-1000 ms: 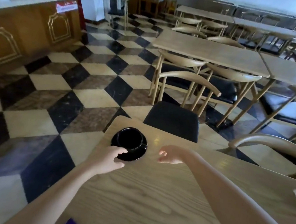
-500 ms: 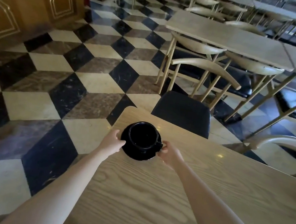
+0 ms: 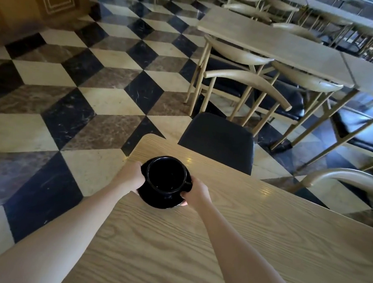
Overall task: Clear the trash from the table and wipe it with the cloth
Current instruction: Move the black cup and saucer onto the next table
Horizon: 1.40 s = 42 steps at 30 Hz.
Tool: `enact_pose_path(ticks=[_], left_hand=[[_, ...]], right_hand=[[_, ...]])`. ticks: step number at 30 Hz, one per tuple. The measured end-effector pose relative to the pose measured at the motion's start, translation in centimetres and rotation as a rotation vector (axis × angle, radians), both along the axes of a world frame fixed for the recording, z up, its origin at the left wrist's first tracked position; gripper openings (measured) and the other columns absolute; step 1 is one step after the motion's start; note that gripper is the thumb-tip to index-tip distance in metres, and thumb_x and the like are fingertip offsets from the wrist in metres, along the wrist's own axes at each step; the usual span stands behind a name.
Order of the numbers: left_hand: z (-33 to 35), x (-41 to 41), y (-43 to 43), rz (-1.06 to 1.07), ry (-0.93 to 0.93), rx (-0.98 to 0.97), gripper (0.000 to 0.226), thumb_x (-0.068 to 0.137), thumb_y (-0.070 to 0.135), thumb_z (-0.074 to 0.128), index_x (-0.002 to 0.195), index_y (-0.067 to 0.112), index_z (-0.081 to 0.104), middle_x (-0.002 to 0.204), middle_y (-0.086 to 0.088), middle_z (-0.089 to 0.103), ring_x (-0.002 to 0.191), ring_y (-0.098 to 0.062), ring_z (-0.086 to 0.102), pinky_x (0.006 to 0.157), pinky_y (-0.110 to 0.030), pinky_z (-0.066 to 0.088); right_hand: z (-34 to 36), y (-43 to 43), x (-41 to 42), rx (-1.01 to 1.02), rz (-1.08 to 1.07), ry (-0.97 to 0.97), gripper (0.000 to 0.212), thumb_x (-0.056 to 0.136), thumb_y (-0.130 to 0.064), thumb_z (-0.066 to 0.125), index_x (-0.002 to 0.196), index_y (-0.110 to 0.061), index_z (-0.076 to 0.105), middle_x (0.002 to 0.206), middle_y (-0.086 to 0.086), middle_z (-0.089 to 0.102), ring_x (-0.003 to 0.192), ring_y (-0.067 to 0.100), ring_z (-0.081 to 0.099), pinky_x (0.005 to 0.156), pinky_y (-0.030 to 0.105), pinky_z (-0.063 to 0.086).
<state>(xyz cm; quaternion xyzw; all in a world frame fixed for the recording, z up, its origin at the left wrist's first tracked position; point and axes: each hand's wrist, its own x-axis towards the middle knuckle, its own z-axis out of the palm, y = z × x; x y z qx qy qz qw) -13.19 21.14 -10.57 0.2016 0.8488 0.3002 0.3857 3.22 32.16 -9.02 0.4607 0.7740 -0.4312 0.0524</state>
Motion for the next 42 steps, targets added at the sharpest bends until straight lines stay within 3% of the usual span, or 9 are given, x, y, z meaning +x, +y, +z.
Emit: enact_pose_path(ticks=[4, 8, 16, 19, 25, 30, 34, 39, 42], left_hand=[[0.2, 1.7, 0.1, 0.015, -0.03, 0.011, 0.027, 0.088, -0.005, 0.044, 0.111, 0.004, 0.053, 0.108, -0.019, 0.059, 0.09, -0.036, 0.064, 0.044, -0.035, 0.057], [0.9, 4.1, 0.9, 0.008, -0.066, 0.08, 0.021, 0.086, -0.006, 0.044, 0.102, 0.008, 0.049, 0.106, -0.016, 0.055, 0.093, -0.036, 0.061, 0.047, -0.04, 0.057], [4.4, 10.7, 4.6, -0.131, -0.006, 0.173, 0.034, 0.084, -0.003, 0.047, 0.071, 0.028, 0.051, 0.076, 0.0, 0.058, 0.06, -0.017, 0.063, 0.041, -0.033, 0.056], [6.5, 14.1, 6.8, -0.183, -0.008, 0.172, 0.033, 0.081, -0.008, 0.047, 0.081, 0.024, 0.054, 0.081, -0.002, 0.058, 0.066, -0.024, 0.065, 0.049, -0.041, 0.059], [11.1, 22.9, 11.4, -0.278, -0.056, 0.201, 0.028, 0.077, -0.008, 0.05, 0.098, 0.009, 0.055, 0.098, -0.016, 0.063, 0.072, -0.038, 0.069, 0.056, -0.047, 0.06], [13.0, 31.9, 14.8, -0.344, -0.175, 0.23, 0.028, 0.078, -0.008, 0.054, 0.101, 0.008, 0.051, 0.094, -0.009, 0.06, 0.069, -0.034, 0.071, 0.062, -0.048, 0.06], [13.1, 39.1, 17.4, -0.412, -0.273, 0.208, 0.036, 0.079, -0.01, 0.057, 0.103, 0.012, 0.044, 0.102, -0.01, 0.055, 0.068, -0.033, 0.071, 0.059, -0.043, 0.061], [12.5, 47.5, 20.6, -0.486, -0.342, 0.168, 0.04, 0.081, -0.01, 0.056, 0.111, 0.012, 0.04, 0.115, -0.02, 0.053, 0.067, -0.034, 0.067, 0.039, -0.026, 0.051], [11.5, 51.8, 22.4, -0.511, -0.372, 0.125, 0.043, 0.083, -0.01, 0.054, 0.117, 0.011, 0.037, 0.119, -0.022, 0.051, 0.071, -0.034, 0.066, 0.038, -0.025, 0.05]], right_hand=[[0.2, 0.4, 1.3, -0.028, 0.0, 0.003, 0.038, 0.082, 0.005, 0.045, 0.114, -0.013, 0.055, 0.101, 0.008, 0.068, 0.083, 0.027, 0.07, 0.073, 0.038, 0.06], [0.5, 1.2, 4.0, -0.008, -0.017, 0.028, 0.039, 0.079, 0.006, 0.043, 0.112, -0.009, 0.057, 0.101, 0.013, 0.069, 0.086, 0.032, 0.069, 0.077, 0.045, 0.058], [3.8, 4.4, 12.0, 0.061, -0.076, 0.054, 0.037, 0.08, 0.004, 0.048, 0.113, -0.011, 0.057, 0.098, 0.011, 0.069, 0.077, 0.025, 0.068, 0.06, 0.027, 0.057], [5.6, 6.1, 16.2, 0.109, -0.102, 0.053, 0.036, 0.079, 0.003, 0.048, 0.11, -0.013, 0.058, 0.088, 0.006, 0.067, 0.065, 0.019, 0.064, 0.045, 0.013, 0.044], [9.5, 10.0, 26.2, 0.144, -0.156, 0.089, 0.038, 0.079, 0.004, 0.055, 0.109, -0.019, 0.058, 0.086, 0.002, 0.067, 0.058, 0.011, 0.066, 0.047, 0.017, 0.05], [11.8, 12.9, 36.1, 0.198, -0.173, 0.049, 0.032, 0.079, 0.002, 0.062, 0.097, -0.024, 0.058, 0.073, -0.013, 0.06, 0.058, -0.001, 0.058, 0.042, 0.009, 0.044], [12.6, 14.5, 44.1, 0.303, -0.149, -0.024, 0.019, 0.077, -0.005, 0.065, 0.087, -0.02, 0.059, 0.068, -0.013, 0.059, 0.069, 0.012, 0.061, 0.056, 0.016, 0.047], [11.4, 16.7, 53.0, 0.27, -0.249, -0.01, 0.03, 0.074, 0.007, 0.062, 0.103, -0.001, 0.061, 0.092, 0.014, 0.067, 0.089, 0.03, 0.064, 0.081, 0.046, 0.054], [10.3, 17.6, 57.6, 0.284, -0.304, -0.009, 0.042, 0.073, 0.001, 0.066, 0.111, -0.015, 0.062, 0.089, -0.001, 0.065, 0.087, 0.021, 0.062, 0.074, 0.031, 0.051]])
